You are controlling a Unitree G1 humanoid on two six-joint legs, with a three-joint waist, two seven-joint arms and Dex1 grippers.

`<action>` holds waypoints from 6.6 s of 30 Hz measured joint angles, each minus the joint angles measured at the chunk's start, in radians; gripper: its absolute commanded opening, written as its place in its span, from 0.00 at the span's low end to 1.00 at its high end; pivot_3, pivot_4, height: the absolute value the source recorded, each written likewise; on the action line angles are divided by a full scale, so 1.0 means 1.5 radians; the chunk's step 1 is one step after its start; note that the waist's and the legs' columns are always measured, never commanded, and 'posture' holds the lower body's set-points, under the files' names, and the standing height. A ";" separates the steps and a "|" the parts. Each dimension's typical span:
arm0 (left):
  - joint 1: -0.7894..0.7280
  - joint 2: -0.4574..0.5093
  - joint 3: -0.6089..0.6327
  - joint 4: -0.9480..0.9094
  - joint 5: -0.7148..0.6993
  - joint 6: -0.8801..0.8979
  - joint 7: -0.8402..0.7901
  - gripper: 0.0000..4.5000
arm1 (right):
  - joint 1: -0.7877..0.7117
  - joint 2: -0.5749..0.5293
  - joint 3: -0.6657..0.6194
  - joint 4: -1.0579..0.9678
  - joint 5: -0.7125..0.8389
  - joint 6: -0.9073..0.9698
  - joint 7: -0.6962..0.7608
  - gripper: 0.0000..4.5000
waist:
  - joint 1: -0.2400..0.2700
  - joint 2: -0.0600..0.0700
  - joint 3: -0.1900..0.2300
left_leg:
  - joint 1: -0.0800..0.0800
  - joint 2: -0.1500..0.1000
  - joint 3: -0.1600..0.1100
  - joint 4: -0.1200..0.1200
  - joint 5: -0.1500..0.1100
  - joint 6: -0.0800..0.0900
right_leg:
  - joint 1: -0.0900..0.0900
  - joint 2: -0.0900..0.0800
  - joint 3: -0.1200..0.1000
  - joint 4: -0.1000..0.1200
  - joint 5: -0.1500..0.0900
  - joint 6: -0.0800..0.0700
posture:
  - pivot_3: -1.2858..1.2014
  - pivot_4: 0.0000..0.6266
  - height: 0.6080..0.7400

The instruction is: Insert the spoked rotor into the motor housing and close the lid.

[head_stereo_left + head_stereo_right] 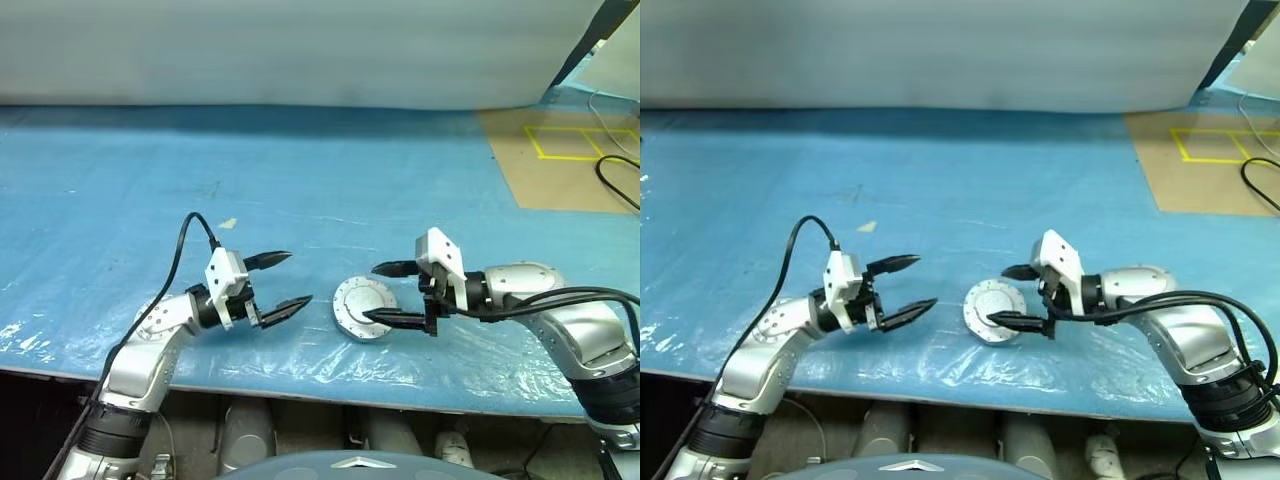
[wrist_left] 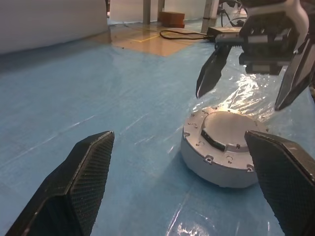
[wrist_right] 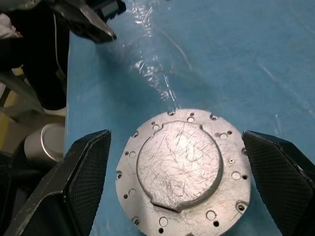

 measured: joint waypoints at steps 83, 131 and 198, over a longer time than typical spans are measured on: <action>-0.187 -0.063 -0.137 0.268 0.126 -0.047 -0.075 0.26 | -0.040 0.125 0.083 0.148 -0.198 -0.200 -0.068 0.66 | -0.030 -0.001 -0.002 | 0.008 0.000 0.000 -0.002 -0.001 0.001 | 0.010 -0.001 0.000 -0.002 0.000 0.000 | 0.52 0.24 1.00; -0.240 -0.084 -0.141 0.374 0.177 -0.143 -0.064 0.00 | -0.070 0.141 0.031 0.134 -0.139 -0.074 -0.062 1.00 | -0.015 -0.001 -0.003 | 0.006 -0.002 0.000 -0.007 0.000 0.000 | 0.007 -0.004 0.000 -0.005 -0.002 0.003 | 0.52 0.24 1.00; -0.238 -0.078 -0.141 0.406 0.186 -0.126 -0.088 0.00 | 0.016 0.113 -0.220 0.236 0.183 0.284 -0.151 1.00 | -0.002 0.000 -0.003 | 0.006 -0.004 0.000 -0.009 0.000 0.000 | 0.009 -0.007 -0.002 -0.006 -0.004 0.004 | 0.52 0.24 1.00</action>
